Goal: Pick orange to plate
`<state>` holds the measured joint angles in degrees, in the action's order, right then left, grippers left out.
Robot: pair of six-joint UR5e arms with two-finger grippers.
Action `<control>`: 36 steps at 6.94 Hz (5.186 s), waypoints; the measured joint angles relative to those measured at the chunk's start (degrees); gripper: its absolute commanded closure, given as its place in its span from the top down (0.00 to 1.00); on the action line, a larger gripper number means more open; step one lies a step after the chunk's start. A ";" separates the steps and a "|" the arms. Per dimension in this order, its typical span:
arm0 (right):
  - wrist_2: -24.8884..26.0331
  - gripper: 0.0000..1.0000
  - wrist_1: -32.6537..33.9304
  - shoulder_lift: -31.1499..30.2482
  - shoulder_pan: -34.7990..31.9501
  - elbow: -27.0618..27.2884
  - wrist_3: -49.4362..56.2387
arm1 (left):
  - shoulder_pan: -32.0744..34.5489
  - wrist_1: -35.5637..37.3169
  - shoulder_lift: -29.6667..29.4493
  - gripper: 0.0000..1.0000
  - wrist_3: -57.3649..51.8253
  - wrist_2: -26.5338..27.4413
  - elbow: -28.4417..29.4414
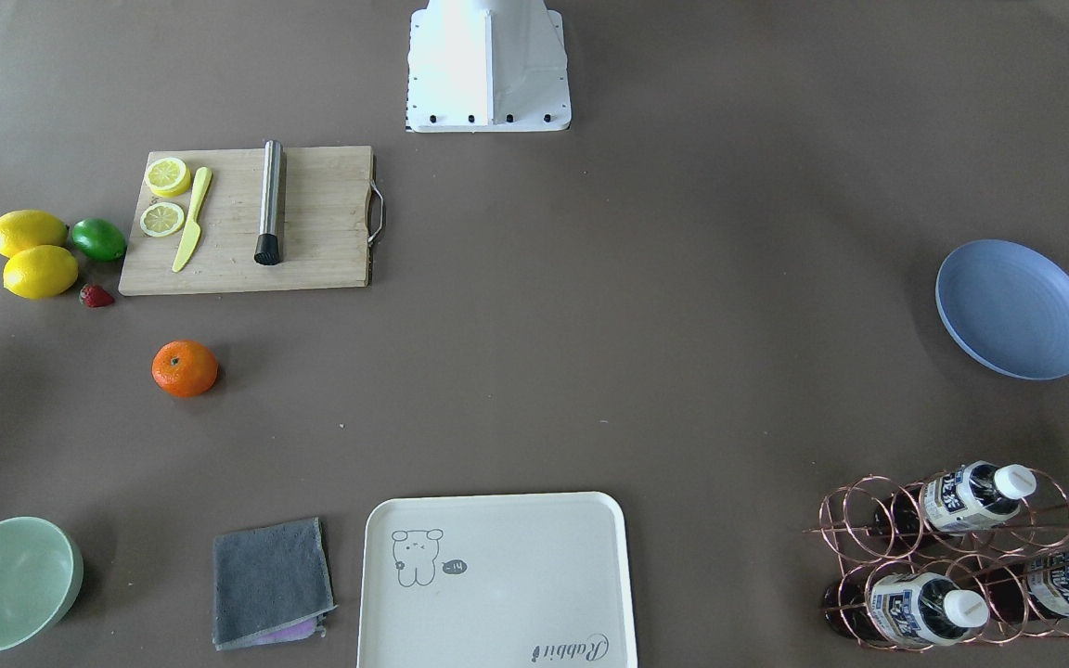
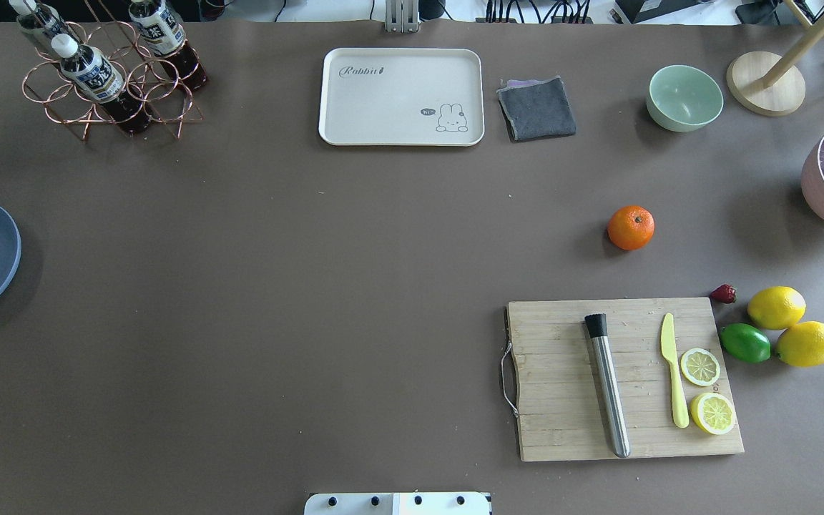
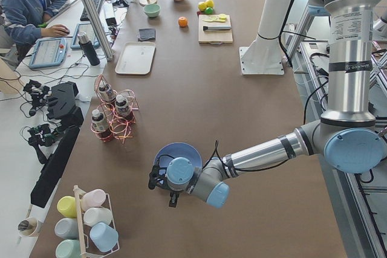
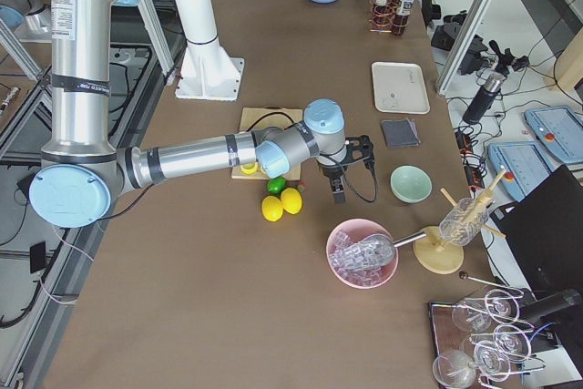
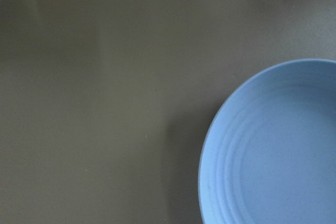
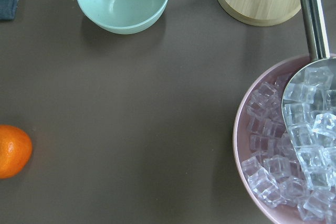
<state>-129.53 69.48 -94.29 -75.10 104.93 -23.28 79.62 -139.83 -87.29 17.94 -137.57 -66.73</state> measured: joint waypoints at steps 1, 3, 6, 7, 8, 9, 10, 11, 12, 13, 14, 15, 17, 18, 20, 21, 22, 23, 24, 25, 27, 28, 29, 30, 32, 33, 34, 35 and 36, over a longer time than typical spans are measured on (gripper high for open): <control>0.52 1.00 -0.52 -0.09 0.07 -0.09 0.01 | -1.37 -1.30 -1.34 0.96 0.72 0.28 2.79; 0.84 1.00 -1.29 -0.19 0.17 -0.22 0.06 | -2.62 -3.15 -3.21 0.39 1.17 0.93 6.17; 1.74 1.00 -1.53 -0.22 0.27 -0.24 0.08 | -2.86 -3.49 -3.74 0.00 1.36 0.49 6.89; 1.85 1.00 -1.54 -0.20 0.28 -0.21 0.07 | -2.88 -3.51 -3.76 0.00 1.49 -0.64 6.83; 1.89 1.00 -1.54 -0.19 0.30 -0.15 0.07 | -2.88 -3.55 -3.80 0.00 1.71 -2.30 6.56; 1.90 1.00 -1.54 -0.19 0.30 -0.11 0.07 | -2.83 -3.58 -3.83 0.00 2.98 -4.66 5.62; 1.91 1.00 -1.54 -0.19 0.30 -0.06 0.06 | -2.72 -3.62 -3.79 0.00 6.18 -7.14 3.38; 1.89 1.00 -1.54 -0.19 0.30 -0.02 0.01 | -2.65 -3.69 -3.78 0.00 11.77 -9.04 -0.50; 1.85 1.00 -1.54 -0.19 0.30 -0.02 -0.02 | -2.67 -3.81 -3.84 0.00 18.37 -10.10 -4.88; 1.84 1.00 -1.54 -0.19 0.30 -0.04 -0.07 | -3.45 -4.12 -3.88 0.00 26.43 -10.38 -10.01; 1.80 1.00 -1.52 -0.17 0.30 -0.07 -0.11 | -6.29 -4.51 -4.05 0.00 35.18 -9.08 -15.46; 1.70 1.00 -1.48 -0.10 0.30 -0.07 -0.16 | -11.62 -4.63 -5.18 0.00 44.38 -4.86 -20.66; 1.54 1.00 -1.45 0.10 0.30 -0.10 -0.19 | -25.93 -4.27 -11.74 0.00 59.58 7.29 -25.53; 1.62 1.00 -1.45 0.27 0.30 -0.16 -0.19 | -31.78 -3.30 -15.03 0.00 63.41 12.47 -25.77; 1.70 1.00 -1.46 0.46 0.30 -0.23 -0.34 | -39.94 4.27 -22.54 0.00 66.39 20.76 -25.73; 1.67 1.00 -1.43 0.49 0.32 -0.24 -0.62 | -43.15 8.61 -26.13 0.00 66.72 24.27 -25.51; 1.61 1.00 -1.41 0.51 0.39 -0.25 -0.88 | -45.07 11.15 -29.06 0.00 66.82 26.24 -24.35; 1.51 1.00 -1.42 0.51 0.46 -0.25 -1.09 | -45.91 12.08 -31.43 0.00 66.84 26.99 -22.39; 1.41 1.00 -1.39 0.51 0.55 -0.25 -1.25 | -46.55 12.37 -33.16 0.08 66.81 27.40 -20.82; 1.34 1.00 -1.37 0.54 0.67 -0.28 -1.30 | -47.22 12.44 -34.06 0.98 66.78 27.98 -20.16; 1.32 1.00 -1.27 0.74 1.24 -0.32 -1.91 | -47.63 12.47 -34.39 0.98 66.43 29.08 -20.60; 1.50 1.00 -1.16 1.59 2.24 -0.36 -3.94 | -46.71 12.73 -34.14 0.98 66.32 28.82 -22.05; 2.10 1.00 -0.91 3.56 4.21 -0.61 -7.23 | -43.80 14.07 -33.09 0.98 66.12 26.04 -23.91; 3.85 0.99 -0.61 6.79 7.76 -1.67 -11.52 | -38.59 17.02 -31.06 0.98 64.32 20.28 -26.26; 9.68 0.99 2.20 14.84 16.15 -5.26 -19.75 | -27.11 27.70 -25.93 0.98 51.34 11.20 -32.79; 11.00 0.99 3.93 18.47 19.23 -6.73 -22.99 | -21.35 36.37 -22.62 0.98 39.85 8.58 -37.18; 11.50 0.99 4.74 21.14 21.55 -8.20 -25.43 | -14.93 43.74 -19.79 0.98 27.13 4.99 -39.76; 11.82 0.99 5.01 23.07 23.24 -9.76 -26.92 | -7.82 48.27 -16.74 0.98 14.30 0.93 -40.14; 12.12 0.99 5.09 24.09 24.28 -11.03 -27.37 | -1.43 50.54 -12.58 0.98 4.26 -1.60 -39.85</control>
<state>-117.41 74.57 -70.21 -50.82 93.90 -50.65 78.18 -89.29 -99.86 22.20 -139.17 -106.58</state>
